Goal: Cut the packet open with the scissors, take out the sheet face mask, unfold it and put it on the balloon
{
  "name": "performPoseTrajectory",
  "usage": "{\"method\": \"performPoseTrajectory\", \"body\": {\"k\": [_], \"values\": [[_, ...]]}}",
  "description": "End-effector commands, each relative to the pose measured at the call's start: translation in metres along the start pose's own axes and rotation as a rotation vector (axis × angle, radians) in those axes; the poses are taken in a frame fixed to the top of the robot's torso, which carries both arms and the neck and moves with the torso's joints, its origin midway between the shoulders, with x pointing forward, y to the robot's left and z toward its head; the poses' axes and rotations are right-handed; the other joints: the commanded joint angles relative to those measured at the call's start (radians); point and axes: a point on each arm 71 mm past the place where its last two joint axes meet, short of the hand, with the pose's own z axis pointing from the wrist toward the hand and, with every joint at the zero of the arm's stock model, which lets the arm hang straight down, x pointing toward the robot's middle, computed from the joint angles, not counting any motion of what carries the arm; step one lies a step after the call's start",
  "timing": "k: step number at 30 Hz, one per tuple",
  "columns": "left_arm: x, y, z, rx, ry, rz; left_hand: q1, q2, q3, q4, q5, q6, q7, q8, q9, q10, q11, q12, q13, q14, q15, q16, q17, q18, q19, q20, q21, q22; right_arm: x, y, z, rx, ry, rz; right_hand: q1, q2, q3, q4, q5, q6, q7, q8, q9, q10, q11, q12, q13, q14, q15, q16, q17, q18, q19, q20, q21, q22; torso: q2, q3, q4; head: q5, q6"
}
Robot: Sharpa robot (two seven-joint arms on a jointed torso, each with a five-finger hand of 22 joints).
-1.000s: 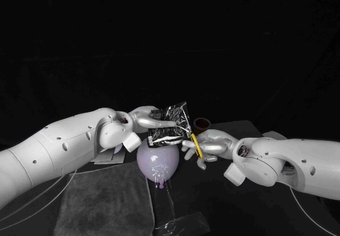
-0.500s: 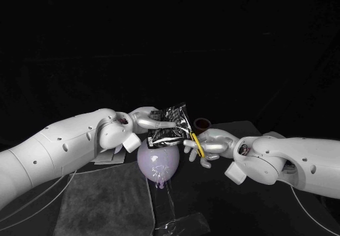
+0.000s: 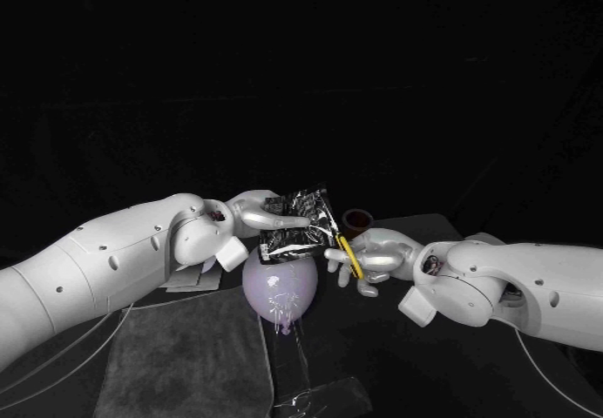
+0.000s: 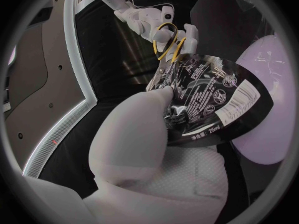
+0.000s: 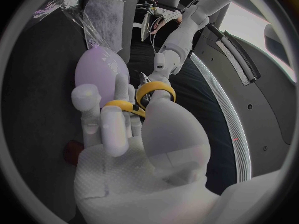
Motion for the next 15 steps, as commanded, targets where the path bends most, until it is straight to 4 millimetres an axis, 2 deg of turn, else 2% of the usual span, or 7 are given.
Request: {"method": "performPoseTrajectory", "body": {"k": [1,4,7,8,9,12,15], "values": [[0.0036,-0.0004,0.0012,0.003,0.024,0.005,0.000,0.007,0.003,0.001,0.003,0.007,0.003,0.003,0.113,0.009,0.001,-0.001,0.001,0.002,-0.006,0.005,0.001,0.014,0.006,0.001,0.004,0.001,0.0016,0.0048,0.0002,-0.036,0.002,-0.005,-0.009,-0.005,-0.028,-0.001,-0.001,-0.029,0.015,-0.016,0.001,-0.035,0.004,-0.021,-0.003,-0.005,0.016,-0.010,-0.015,0.005,-0.015,0.004,-0.022,-0.009,0.001,0.0007,-0.0002,-0.001,0.002],[0.0036,-0.0004,0.0011,0.002,0.025,0.006,-0.001,0.006,0.005,-0.001,0.003,0.007,0.003,0.003,0.115,0.009,0.001,-0.002,0.001,0.002,-0.007,0.004,0.002,0.014,0.006,0.001,0.005,0.001,0.0019,0.0061,0.0003,-0.049,-0.006,-0.004,-0.011,-0.011,-0.027,-0.001,0.000,-0.080,0.041,-0.049,-0.007,-0.106,0.031,-0.064,-0.023,-0.032,0.037,-0.033,-0.066,0.010,-0.050,0.017,-0.083,-0.030,0.001,0.0008,-0.0003,-0.001,0.003],[0.0038,-0.0004,0.0010,0.001,0.026,0.006,-0.001,0.006,0.005,-0.001,0.003,0.007,0.003,0.003,0.115,0.009,0.001,-0.002,0.001,0.002,-0.007,0.004,0.002,0.014,0.006,0.001,0.005,0.001,0.0016,0.0068,0.0008,-0.056,-0.015,-0.004,-0.012,-0.019,-0.025,0.002,0.001,-0.149,0.076,-0.094,-0.027,-0.193,0.067,-0.124,-0.064,-0.059,0.071,-0.047,-0.103,0.012,-0.089,0.040,-0.142,-0.049,0.000,0.0007,-0.0006,-0.001,0.005],[0.0038,-0.0004,0.0011,0.001,0.026,0.006,-0.001,0.006,0.005,-0.001,0.003,0.007,0.003,0.003,0.115,0.009,0.001,-0.002,0.001,0.002,-0.007,0.004,0.002,0.014,0.006,0.001,0.005,0.001,0.0015,0.0069,0.0011,-0.057,-0.016,-0.004,-0.012,-0.022,-0.024,0.003,0.000,-0.156,0.080,-0.099,-0.029,-0.202,0.071,-0.131,-0.070,-0.063,0.074,-0.048,-0.107,0.013,-0.095,0.043,-0.150,-0.052,0.000,0.0007,-0.0006,-0.001,0.005],[0.0039,-0.0004,0.0011,0.001,0.026,0.006,-0.001,0.006,0.005,-0.001,0.003,0.007,0.003,0.003,0.115,0.009,0.001,-0.002,0.001,0.002,-0.007,0.004,0.002,0.014,0.006,0.001,0.005,0.001,0.0012,0.0069,0.0015,-0.057,-0.019,-0.004,-0.014,-0.027,-0.023,0.004,-0.001,-0.175,0.092,-0.111,-0.036,-0.226,0.081,-0.147,-0.084,-0.070,0.081,-0.049,-0.113,0.015,-0.105,0.049,-0.165,-0.057,0.000,0.0007,-0.0004,-0.001,0.005],[0.0042,-0.0004,0.0015,-0.001,0.026,0.013,-0.001,0.006,0.005,-0.001,0.003,0.007,0.003,0.003,0.115,0.009,0.001,-0.002,0.001,0.002,-0.007,0.004,0.002,0.014,0.006,0.001,0.005,0.001,0.0013,0.0068,0.0020,-0.052,-0.020,-0.002,-0.023,-0.040,-0.013,0.011,0.000,-0.193,0.102,-0.117,-0.048,-0.245,0.094,-0.164,-0.112,-0.078,0.092,-0.044,-0.114,0.017,-0.112,0.061,-0.168,-0.057,0.000,0.0007,0.0003,0.003,0.002],[0.0044,-0.0003,0.0017,-0.003,0.027,0.022,-0.001,0.006,0.005,-0.001,0.003,0.007,0.003,0.003,0.115,0.009,0.001,-0.002,0.001,0.002,-0.007,0.004,0.002,0.014,0.006,0.001,0.005,0.001,0.0018,0.0070,0.0023,-0.049,-0.017,0.001,-0.029,-0.047,-0.008,0.013,0.001,-0.196,0.105,-0.116,-0.050,-0.246,0.094,-0.167,-0.120,-0.079,0.095,-0.040,-0.110,0.017,-0.109,0.064,-0.159,-0.053,-0.001,0.0003,-0.0004,0.000,-0.001]]}}
